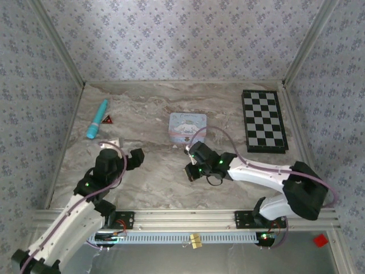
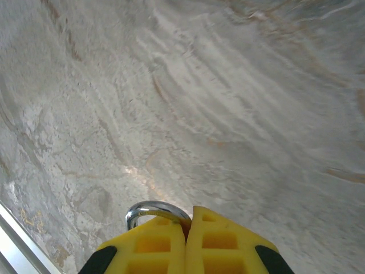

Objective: Unlock the padlock with the key

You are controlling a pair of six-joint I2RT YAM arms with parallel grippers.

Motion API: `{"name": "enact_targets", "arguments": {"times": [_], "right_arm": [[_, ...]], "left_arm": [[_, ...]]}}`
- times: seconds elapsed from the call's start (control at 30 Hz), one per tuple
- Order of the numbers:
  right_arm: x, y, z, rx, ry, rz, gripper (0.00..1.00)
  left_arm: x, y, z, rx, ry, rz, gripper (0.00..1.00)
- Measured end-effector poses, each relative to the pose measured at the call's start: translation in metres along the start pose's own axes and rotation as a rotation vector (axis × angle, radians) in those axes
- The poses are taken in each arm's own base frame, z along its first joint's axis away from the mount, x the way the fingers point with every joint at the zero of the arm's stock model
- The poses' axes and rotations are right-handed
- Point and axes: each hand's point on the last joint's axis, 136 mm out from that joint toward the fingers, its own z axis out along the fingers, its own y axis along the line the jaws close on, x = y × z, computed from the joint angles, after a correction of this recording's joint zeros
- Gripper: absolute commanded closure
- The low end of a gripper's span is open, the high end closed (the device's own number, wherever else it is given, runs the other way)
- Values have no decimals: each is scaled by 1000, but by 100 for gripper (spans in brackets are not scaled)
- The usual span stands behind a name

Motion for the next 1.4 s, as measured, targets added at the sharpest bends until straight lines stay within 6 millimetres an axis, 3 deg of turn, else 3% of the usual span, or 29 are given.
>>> {"name": "enact_targets", "arguments": {"times": [0.23,0.37,0.63,0.9,1.13,1.4], "right_arm": [[7,14,27,-4,76,-21,100],[10,14,37,-1,102,-14,100],[14,4,47,4,138,33,100],[10,-5,49,2,136,76,100],[9,-6,48,6,134,81,89],[8,-17,41,48,112,88,85]], "left_arm": [[5,7,-6,9,-43,38,3],[14,12,-3,-2,-23,49,2],[8,11,-5,10,-60,49,1],[5,12,-8,7,-87,45,0],[3,14,-9,-1,-100,43,0],[-2,19,-14,-21,-140,34,0]]}}
